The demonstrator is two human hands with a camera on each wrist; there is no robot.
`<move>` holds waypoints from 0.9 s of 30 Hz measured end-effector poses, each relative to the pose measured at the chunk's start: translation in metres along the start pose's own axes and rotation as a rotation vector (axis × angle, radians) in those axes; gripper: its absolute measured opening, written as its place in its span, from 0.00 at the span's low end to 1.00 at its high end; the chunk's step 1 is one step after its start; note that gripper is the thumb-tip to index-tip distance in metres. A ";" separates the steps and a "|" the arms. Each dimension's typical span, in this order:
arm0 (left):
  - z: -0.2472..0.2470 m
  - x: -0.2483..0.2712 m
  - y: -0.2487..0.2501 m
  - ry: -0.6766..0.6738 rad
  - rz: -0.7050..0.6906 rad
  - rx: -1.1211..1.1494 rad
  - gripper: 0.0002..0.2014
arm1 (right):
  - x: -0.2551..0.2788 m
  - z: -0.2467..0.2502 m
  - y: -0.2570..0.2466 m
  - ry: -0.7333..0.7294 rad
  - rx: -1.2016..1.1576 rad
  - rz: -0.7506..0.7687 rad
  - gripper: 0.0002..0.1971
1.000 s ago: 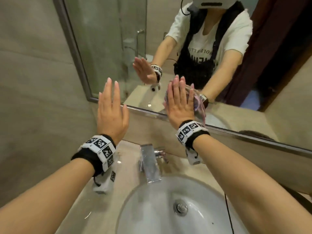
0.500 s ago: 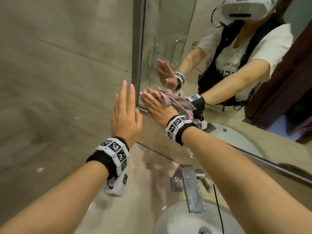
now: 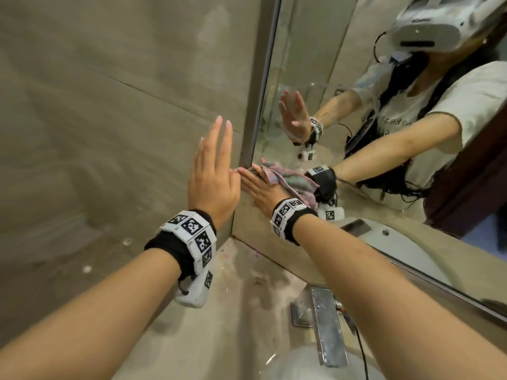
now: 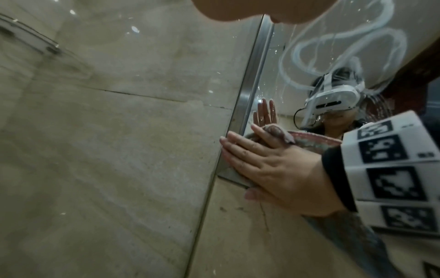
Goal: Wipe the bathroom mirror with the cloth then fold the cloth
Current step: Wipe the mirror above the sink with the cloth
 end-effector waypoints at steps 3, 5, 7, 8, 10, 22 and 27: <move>0.005 0.006 -0.005 -0.006 -0.045 -0.023 0.34 | 0.002 -0.006 0.000 -0.017 -0.110 -0.014 0.33; 0.006 0.006 -0.003 -0.030 -0.045 -0.045 0.34 | 0.013 -0.008 0.007 -0.014 -0.180 -0.040 0.32; 0.009 -0.002 0.005 -0.035 -0.060 -0.050 0.34 | 0.029 -0.010 0.018 0.016 -0.204 -0.047 0.32; 0.010 -0.010 0.012 -0.029 -0.085 -0.046 0.33 | 0.042 -0.009 0.030 0.056 -0.232 -0.078 0.33; 0.011 -0.026 0.022 -0.003 -0.137 -0.067 0.32 | 0.063 -0.003 0.054 0.153 -0.332 -0.163 0.31; 0.074 -0.164 0.081 0.059 -0.213 -0.203 0.30 | 0.174 0.044 0.256 0.366 -0.458 -1.007 0.30; 0.103 -0.228 0.087 -0.005 -0.190 -0.361 0.30 | 0.175 0.075 0.332 0.370 -0.492 -1.145 0.31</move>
Point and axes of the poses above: each hand's wrist, its own x-axis away from the middle knuckle, its own z-axis out of the back of the hand, y = z × x, the point moved 2 cm from there along -x, towards the middle knuckle, and after that the axes turned 1 degree about x, right-handed, at the moved point
